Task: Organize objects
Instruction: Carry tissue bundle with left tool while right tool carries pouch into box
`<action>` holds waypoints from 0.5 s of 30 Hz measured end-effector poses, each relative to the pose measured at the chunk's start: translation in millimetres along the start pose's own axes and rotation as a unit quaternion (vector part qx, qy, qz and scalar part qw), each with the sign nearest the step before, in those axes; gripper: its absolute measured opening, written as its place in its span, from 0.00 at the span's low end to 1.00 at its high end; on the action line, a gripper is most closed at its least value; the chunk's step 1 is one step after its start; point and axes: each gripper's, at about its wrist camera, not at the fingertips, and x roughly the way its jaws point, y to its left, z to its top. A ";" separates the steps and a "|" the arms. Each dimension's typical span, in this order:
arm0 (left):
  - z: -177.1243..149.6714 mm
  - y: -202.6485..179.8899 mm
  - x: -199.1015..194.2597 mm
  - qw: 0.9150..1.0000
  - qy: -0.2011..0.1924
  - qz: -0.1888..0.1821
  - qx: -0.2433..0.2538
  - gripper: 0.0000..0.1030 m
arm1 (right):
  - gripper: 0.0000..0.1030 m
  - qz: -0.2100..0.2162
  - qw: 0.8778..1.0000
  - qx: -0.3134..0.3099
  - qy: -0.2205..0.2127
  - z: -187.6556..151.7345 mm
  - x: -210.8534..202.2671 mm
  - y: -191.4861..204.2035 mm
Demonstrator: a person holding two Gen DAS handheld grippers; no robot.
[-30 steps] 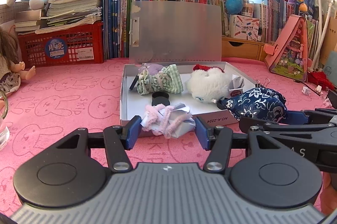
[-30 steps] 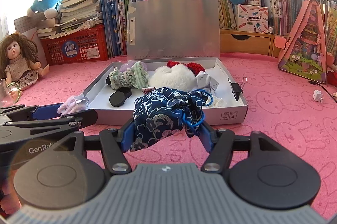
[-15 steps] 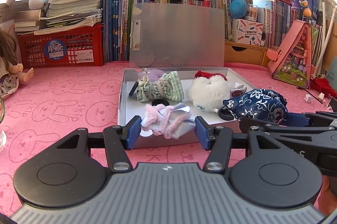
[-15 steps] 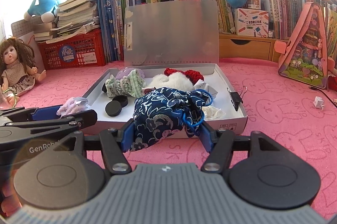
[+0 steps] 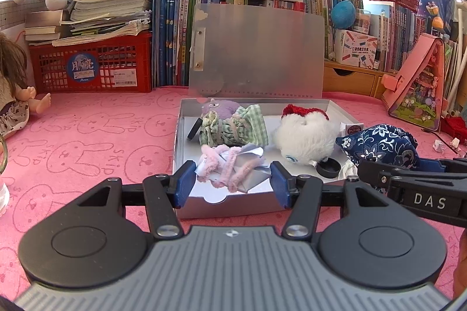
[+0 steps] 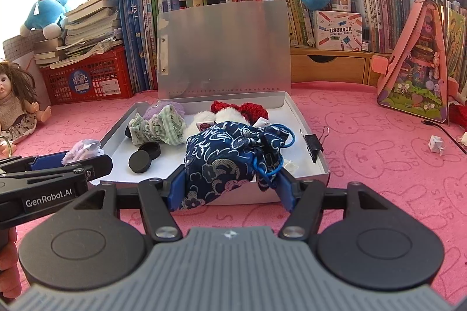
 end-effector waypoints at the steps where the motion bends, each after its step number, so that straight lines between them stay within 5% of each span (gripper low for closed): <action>1: 0.4 0.4 0.9 1.000 0.000 0.000 0.000 0.60 | 0.64 -0.001 1.000 0.000 0.000 0.4 0.6 -0.6; 15: 3.7 6.1 23.0 1.000 0.015 0.008 -0.013 0.60 | 0.64 0.004 1.000 0.003 0.009 4.3 13.1 -5.3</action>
